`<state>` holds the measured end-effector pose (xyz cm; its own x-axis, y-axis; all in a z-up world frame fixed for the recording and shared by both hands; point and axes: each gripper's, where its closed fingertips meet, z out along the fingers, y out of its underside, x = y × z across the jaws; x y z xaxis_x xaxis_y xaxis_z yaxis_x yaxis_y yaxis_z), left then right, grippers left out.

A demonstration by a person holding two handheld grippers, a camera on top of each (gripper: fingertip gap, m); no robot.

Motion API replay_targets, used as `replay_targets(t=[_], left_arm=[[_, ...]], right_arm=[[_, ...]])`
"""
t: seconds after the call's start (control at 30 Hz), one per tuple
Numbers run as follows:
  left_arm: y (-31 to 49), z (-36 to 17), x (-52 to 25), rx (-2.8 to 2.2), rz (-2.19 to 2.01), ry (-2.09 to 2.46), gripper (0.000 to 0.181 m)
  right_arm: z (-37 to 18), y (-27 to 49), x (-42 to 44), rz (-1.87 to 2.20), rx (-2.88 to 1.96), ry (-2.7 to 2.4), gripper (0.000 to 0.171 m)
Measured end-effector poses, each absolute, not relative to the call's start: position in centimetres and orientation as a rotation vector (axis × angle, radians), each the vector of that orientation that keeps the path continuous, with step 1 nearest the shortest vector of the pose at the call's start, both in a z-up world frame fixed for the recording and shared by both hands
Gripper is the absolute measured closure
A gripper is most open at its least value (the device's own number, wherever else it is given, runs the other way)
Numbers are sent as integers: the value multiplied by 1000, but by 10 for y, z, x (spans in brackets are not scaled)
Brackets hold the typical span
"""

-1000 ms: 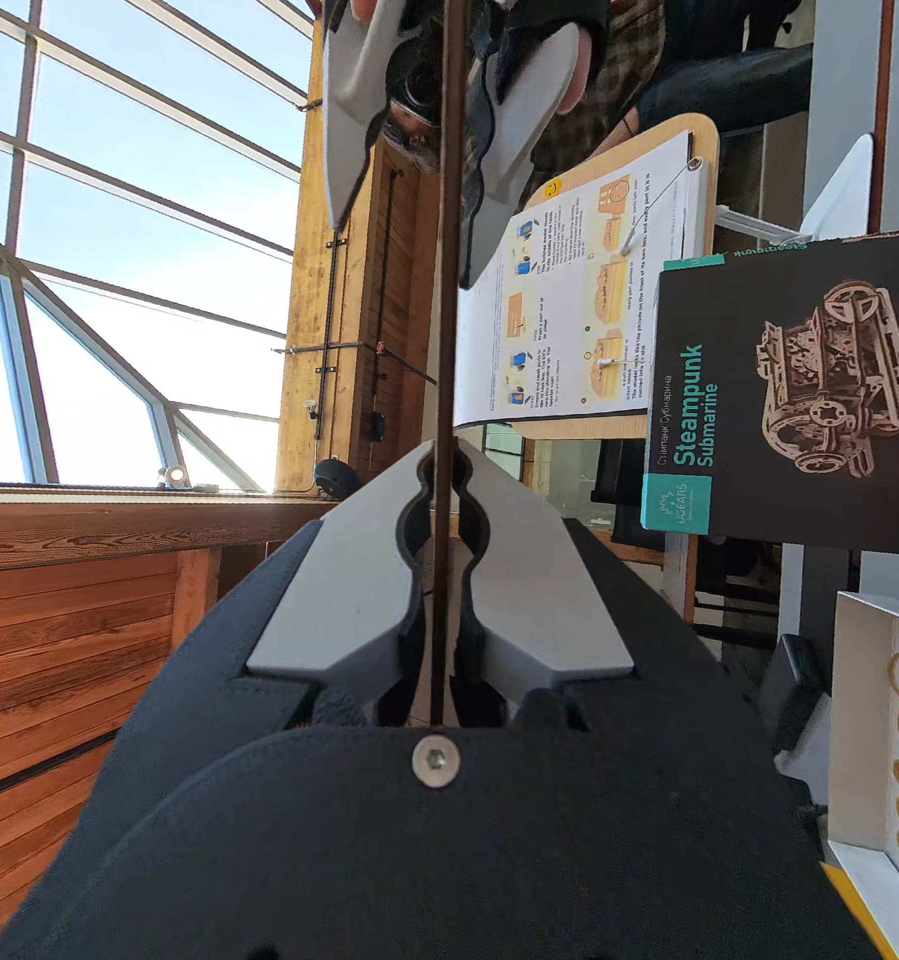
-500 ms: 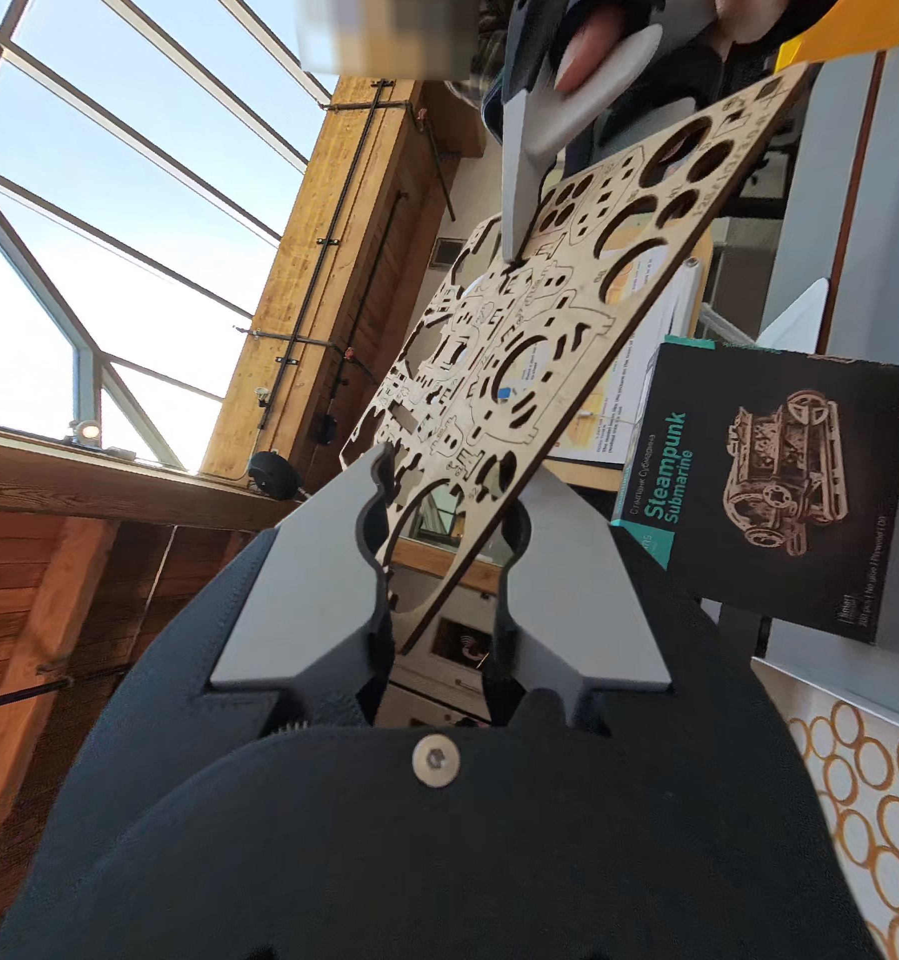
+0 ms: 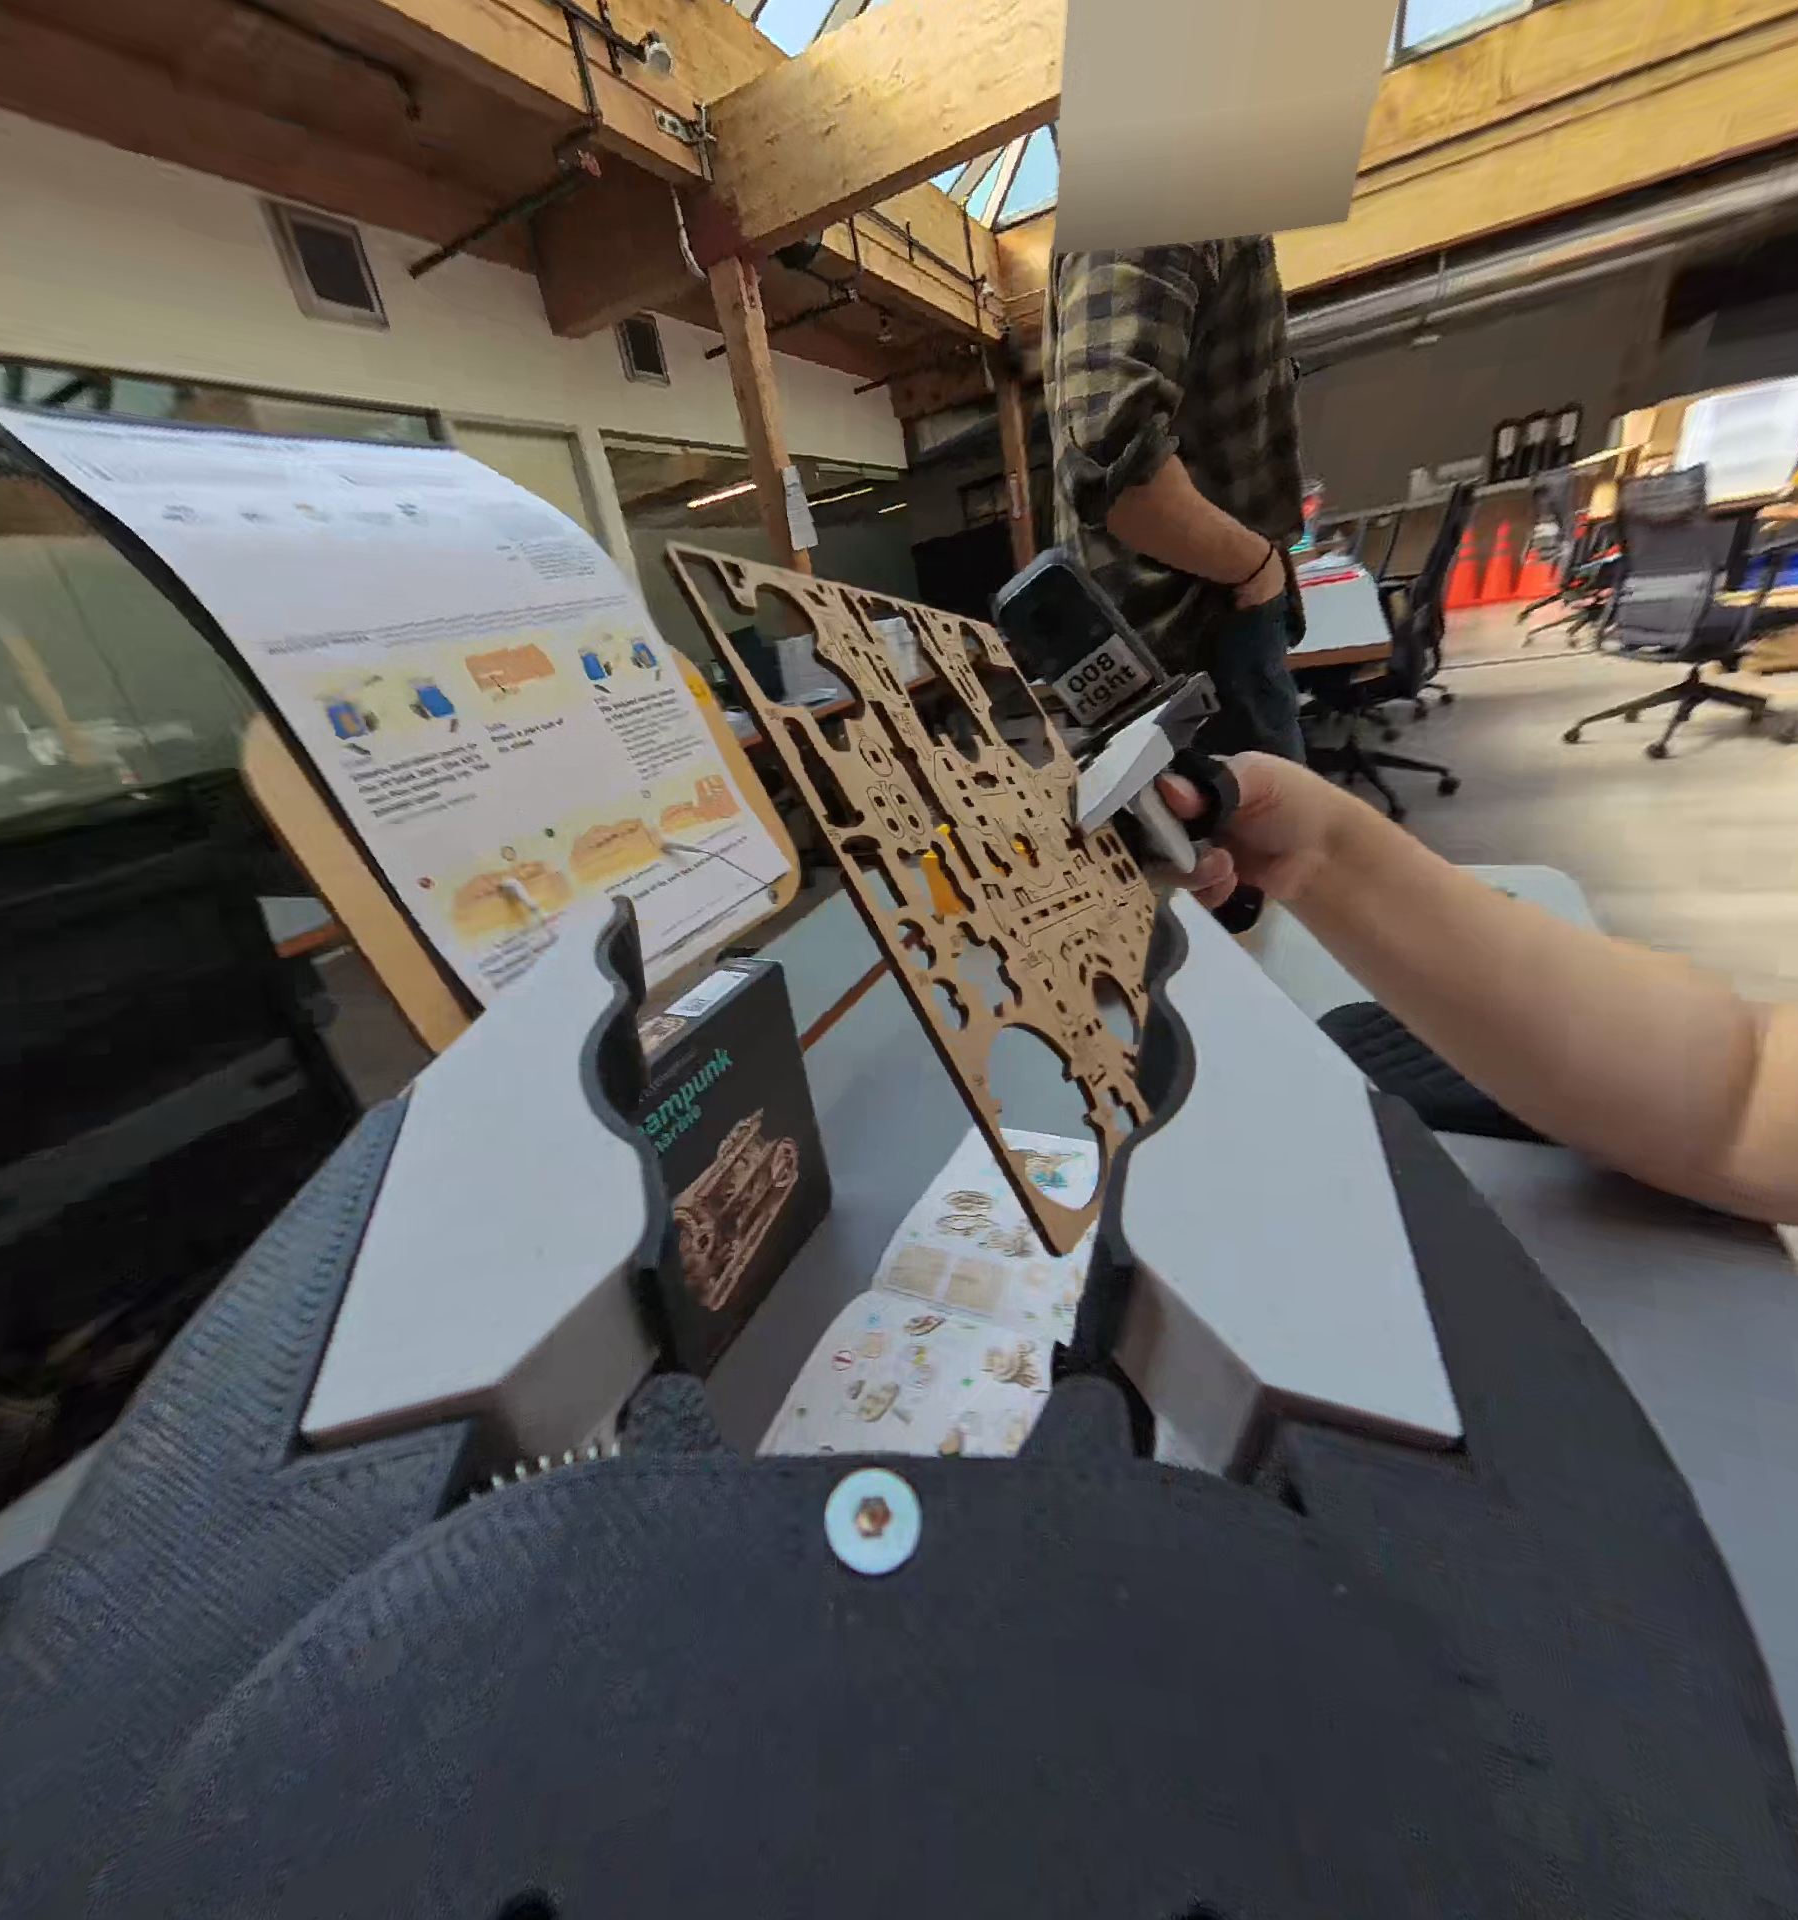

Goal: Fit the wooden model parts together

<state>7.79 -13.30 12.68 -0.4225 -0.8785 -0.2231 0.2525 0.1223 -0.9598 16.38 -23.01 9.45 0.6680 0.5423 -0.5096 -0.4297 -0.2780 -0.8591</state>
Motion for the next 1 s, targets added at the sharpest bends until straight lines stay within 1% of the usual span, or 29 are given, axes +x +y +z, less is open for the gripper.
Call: replay_targets(t=[0.03,0.07,0.1,0.17,0.23,0.3,0.37,0.47,0.5,0.57,0.67,0.7,0.8,0.87,1.0], left_arm=[[-136,123,81,-712,-1601,1471,85],[-139,116,84,-768,-1685,1509,85],[-143,108,88,-813,-1739,1557,89],[-153,93,92,-844,-1813,1645,103],[-161,85,94,-860,-1860,1698,114],[-170,77,93,-838,-1874,1758,131],[-177,69,93,-824,-1849,1813,142],[-185,63,93,-798,-1840,1859,175],[-185,63,93,-799,-1851,1851,181],[-181,68,96,-831,-1867,1793,181],[-178,72,98,-861,-1877,1751,180],[-179,72,98,-865,-1876,1756,180],[-183,71,99,-870,-1882,1755,180],[-185,69,100,-883,-1889,1756,180],[-185,69,101,-914,-1948,1744,181]], right_arm=[[92,-228,157,919,-1622,-135,171],[88,-226,150,891,-1650,-170,171],[85,-223,144,865,-1677,-201,171],[80,-219,133,821,-1720,-252,170],[78,-216,126,795,-1730,-274,170],[78,-216,121,801,-1734,-289,170],[76,-214,119,794,-1742,-297,170],[73,-210,118,784,-1749,-294,170],[74,-208,118,775,-1734,-293,170],[84,-203,122,742,-1657,-271,167],[91,-198,118,734,-1594,-265,141],[89,-195,115,728,-1612,-262,139],[84,-187,113,682,-1632,-243,141],[78,-185,109,696,-1656,-246,167],[80,-187,109,743,-1632,-257,168]])
